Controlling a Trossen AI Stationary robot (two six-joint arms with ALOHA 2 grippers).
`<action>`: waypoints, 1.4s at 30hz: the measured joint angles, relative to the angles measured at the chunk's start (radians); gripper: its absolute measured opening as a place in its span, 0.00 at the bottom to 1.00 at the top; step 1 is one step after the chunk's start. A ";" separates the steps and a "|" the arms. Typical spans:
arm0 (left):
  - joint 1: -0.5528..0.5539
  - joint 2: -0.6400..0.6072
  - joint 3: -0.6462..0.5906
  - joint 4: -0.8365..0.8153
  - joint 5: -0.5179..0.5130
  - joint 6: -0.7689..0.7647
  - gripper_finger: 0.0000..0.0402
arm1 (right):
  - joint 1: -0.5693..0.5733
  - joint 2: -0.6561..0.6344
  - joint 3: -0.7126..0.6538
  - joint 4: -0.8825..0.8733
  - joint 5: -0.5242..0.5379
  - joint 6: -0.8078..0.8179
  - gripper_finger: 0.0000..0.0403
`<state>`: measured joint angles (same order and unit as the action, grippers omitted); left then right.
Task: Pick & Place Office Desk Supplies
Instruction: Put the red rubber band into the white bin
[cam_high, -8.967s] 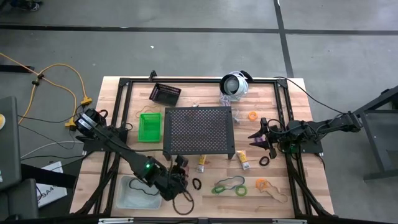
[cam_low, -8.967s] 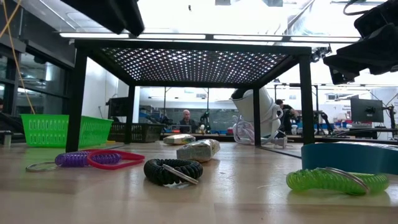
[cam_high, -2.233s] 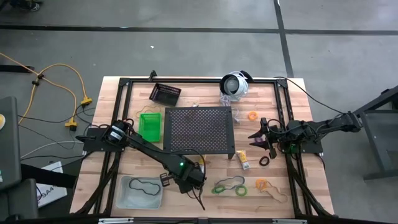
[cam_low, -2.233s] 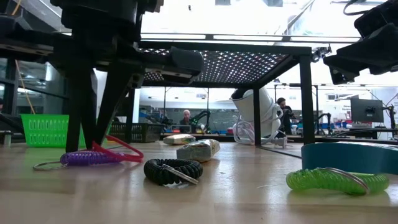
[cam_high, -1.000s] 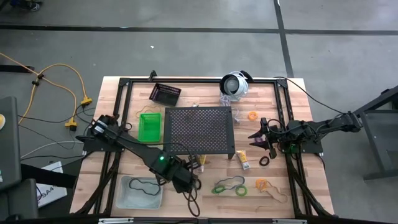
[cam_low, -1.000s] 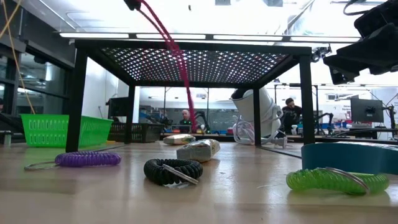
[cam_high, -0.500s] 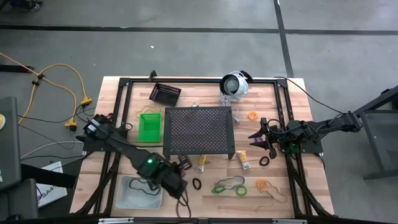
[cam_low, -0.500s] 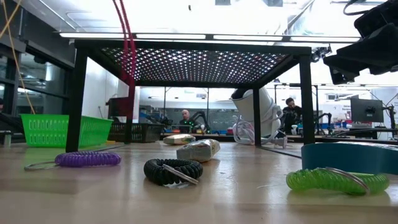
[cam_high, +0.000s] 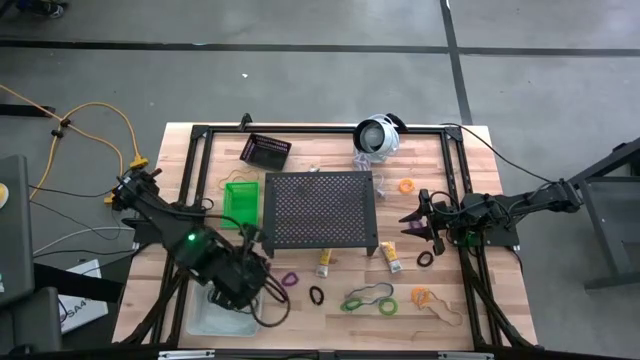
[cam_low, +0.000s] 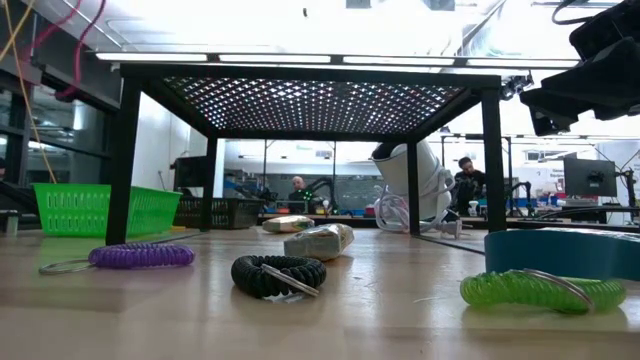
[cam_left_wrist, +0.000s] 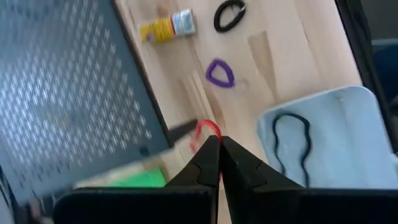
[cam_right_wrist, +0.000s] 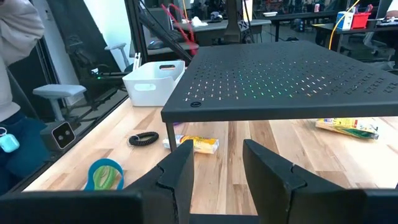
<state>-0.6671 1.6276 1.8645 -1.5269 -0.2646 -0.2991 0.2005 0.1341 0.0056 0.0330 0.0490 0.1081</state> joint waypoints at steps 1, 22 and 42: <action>-0.009 -0.007 0.000 -0.016 0.000 -0.035 0.00 | 0.000 0.000 0.000 0.000 0.000 0.000 0.31; -0.326 -0.022 -0.129 -0.024 -0.108 -0.644 0.00 | 0.000 0.000 0.000 0.000 0.000 0.000 0.31; -0.336 -0.021 -0.379 0.291 0.010 -0.704 0.00 | 0.000 0.000 0.000 0.000 0.000 0.000 0.31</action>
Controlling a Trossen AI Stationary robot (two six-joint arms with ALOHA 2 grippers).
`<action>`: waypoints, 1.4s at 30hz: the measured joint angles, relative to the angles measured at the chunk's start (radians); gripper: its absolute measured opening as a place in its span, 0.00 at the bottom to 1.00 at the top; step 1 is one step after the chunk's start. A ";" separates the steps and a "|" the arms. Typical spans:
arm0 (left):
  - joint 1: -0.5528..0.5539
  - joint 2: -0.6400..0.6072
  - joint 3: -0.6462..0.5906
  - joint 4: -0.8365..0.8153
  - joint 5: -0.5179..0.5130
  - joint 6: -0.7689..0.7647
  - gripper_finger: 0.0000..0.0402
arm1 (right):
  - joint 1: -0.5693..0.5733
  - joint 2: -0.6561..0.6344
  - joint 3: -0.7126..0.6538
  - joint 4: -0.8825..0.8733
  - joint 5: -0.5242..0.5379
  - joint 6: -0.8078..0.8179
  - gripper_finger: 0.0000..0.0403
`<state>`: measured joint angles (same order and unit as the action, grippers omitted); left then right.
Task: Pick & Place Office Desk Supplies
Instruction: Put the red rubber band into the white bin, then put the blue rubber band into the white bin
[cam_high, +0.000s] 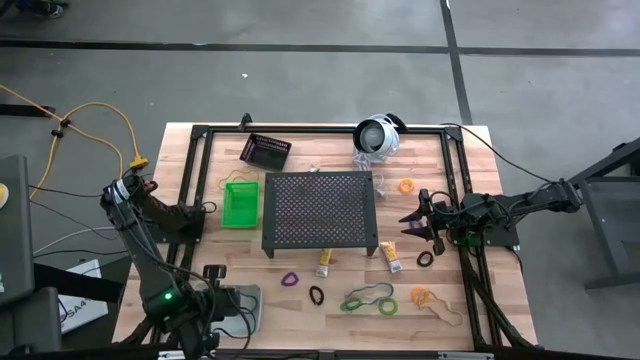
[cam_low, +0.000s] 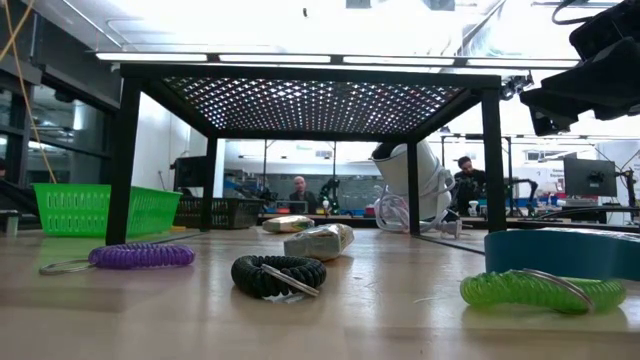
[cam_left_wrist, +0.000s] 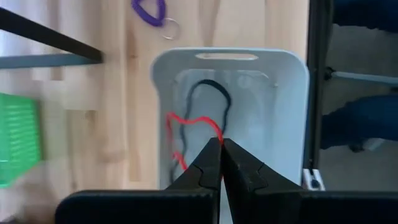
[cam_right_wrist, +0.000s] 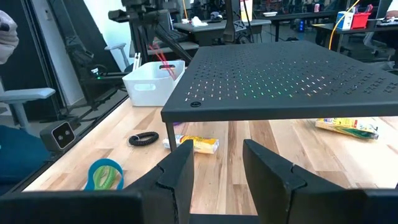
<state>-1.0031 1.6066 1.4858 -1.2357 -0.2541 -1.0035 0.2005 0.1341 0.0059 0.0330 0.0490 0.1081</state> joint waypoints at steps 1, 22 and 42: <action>0.000 0.000 -0.009 0.017 0.012 0.000 0.00 | 0.000 0.000 0.000 0.000 0.000 0.000 0.31; 0.028 0.000 -0.118 0.157 0.107 0.011 0.03 | 0.000 0.000 0.000 0.000 0.000 0.000 0.31; 0.028 0.000 -0.118 0.157 0.092 0.034 0.24 | 0.000 0.000 0.000 0.000 0.000 0.000 0.31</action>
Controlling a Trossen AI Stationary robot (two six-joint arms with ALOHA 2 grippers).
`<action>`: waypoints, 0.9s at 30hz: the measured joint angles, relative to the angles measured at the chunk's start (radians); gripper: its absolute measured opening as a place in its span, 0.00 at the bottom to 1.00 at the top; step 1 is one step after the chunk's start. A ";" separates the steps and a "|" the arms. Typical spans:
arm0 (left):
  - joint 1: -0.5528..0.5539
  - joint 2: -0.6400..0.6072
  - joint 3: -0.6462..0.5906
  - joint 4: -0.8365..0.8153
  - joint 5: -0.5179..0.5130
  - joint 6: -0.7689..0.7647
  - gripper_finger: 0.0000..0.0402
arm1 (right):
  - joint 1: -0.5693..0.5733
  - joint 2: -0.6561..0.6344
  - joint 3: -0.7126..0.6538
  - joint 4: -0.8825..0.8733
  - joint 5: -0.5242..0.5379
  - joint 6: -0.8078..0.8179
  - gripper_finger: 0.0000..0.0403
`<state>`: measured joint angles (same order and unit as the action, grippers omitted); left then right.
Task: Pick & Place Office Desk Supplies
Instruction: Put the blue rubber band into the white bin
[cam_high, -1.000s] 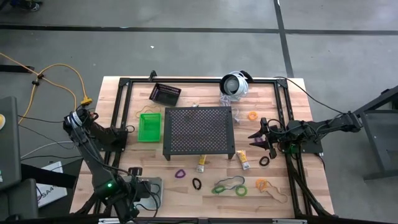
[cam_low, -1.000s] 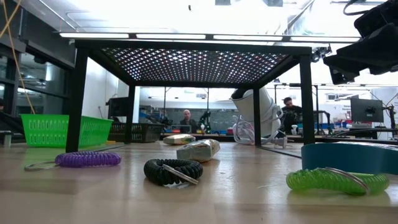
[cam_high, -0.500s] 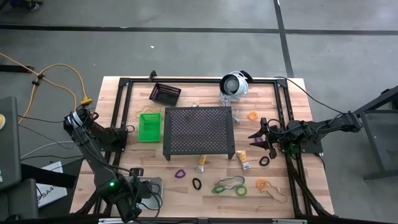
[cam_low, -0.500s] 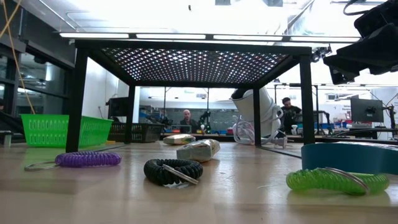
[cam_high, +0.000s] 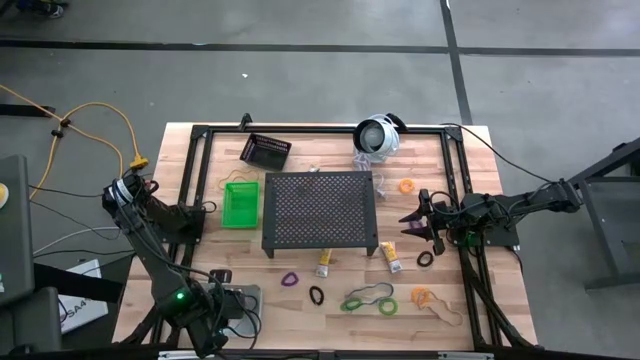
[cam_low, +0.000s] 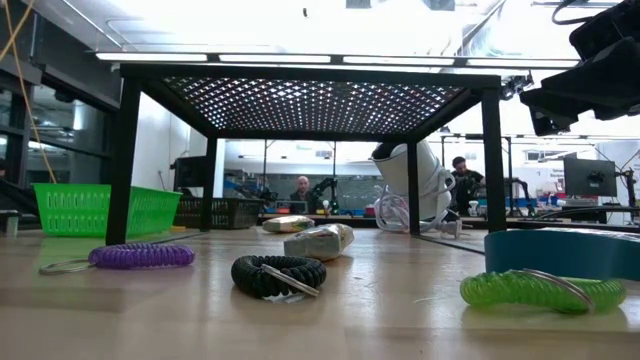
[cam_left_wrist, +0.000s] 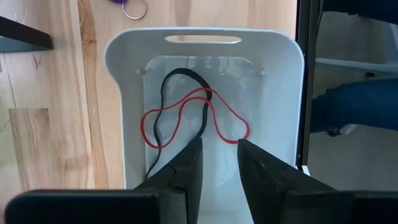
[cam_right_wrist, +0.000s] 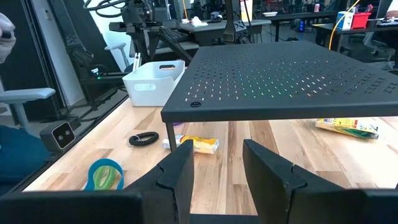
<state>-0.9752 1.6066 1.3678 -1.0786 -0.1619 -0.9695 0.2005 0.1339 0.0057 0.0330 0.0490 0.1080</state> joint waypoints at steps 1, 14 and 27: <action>0.000 0.000 0.000 0.000 0.000 0.000 0.24 | 0.000 0.000 0.000 0.000 0.000 0.000 0.31; 0.130 0.000 0.000 0.084 0.014 0.248 0.24 | 0.000 0.000 0.000 0.000 0.000 0.000 0.31; 0.295 0.000 0.000 0.320 0.006 0.783 0.24 | 0.000 0.000 0.000 0.000 0.000 0.000 0.31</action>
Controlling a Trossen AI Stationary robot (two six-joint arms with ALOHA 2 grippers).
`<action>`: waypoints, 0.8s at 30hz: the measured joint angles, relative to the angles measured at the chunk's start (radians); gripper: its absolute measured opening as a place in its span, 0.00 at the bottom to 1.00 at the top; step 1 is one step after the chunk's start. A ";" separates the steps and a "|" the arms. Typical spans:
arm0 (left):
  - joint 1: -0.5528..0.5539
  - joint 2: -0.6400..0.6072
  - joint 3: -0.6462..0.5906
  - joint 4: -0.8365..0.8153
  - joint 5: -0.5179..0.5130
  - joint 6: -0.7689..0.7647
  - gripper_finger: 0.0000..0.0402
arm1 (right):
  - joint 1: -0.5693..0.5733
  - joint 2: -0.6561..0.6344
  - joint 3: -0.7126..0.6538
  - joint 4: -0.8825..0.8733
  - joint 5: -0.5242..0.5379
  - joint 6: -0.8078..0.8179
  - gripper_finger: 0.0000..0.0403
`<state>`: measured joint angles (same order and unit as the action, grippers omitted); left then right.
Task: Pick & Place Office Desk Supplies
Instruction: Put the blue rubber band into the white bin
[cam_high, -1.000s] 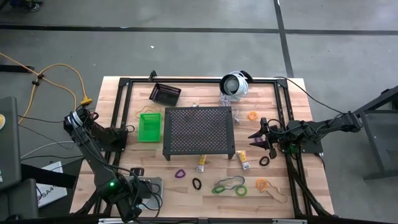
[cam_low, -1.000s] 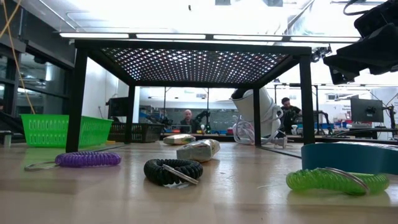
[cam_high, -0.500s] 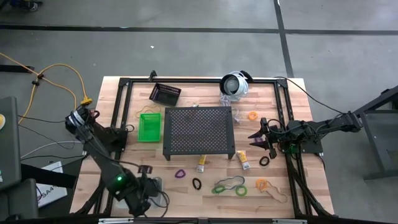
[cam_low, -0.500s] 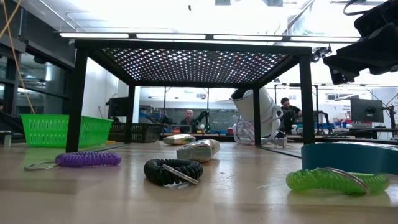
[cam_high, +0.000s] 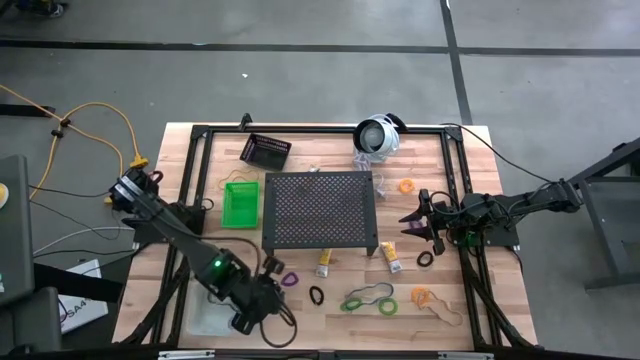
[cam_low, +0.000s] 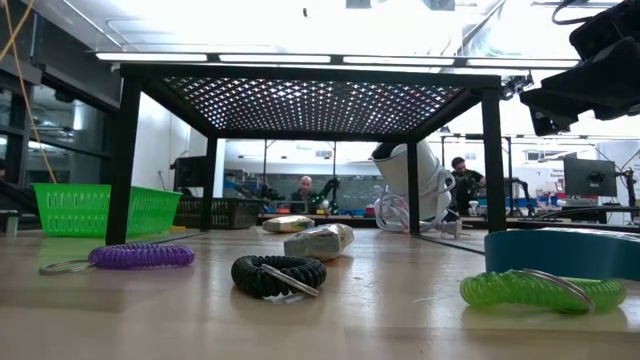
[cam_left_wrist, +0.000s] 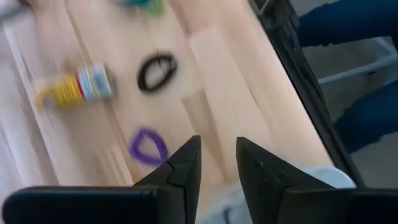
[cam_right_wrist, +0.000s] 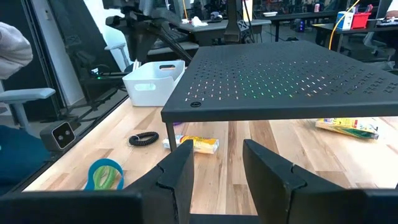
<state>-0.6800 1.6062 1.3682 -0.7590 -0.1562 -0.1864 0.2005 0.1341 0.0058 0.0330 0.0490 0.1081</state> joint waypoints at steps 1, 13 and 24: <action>0.008 0.000 0.000 0.019 -0.003 0.042 0.24 | 0.000 0.000 0.000 0.000 0.000 0.000 0.31; 0.090 0.000 0.000 0.198 -0.003 0.193 0.24 | 0.000 0.000 0.000 0.000 0.000 0.000 0.31; 0.129 0.000 0.000 0.224 -0.002 0.147 0.24 | 0.000 0.000 0.000 0.000 0.000 -0.002 0.31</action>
<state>-0.5512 1.6063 1.3682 -0.5349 -0.1581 -0.0397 0.2005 0.1341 0.0057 0.0334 0.0489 0.1065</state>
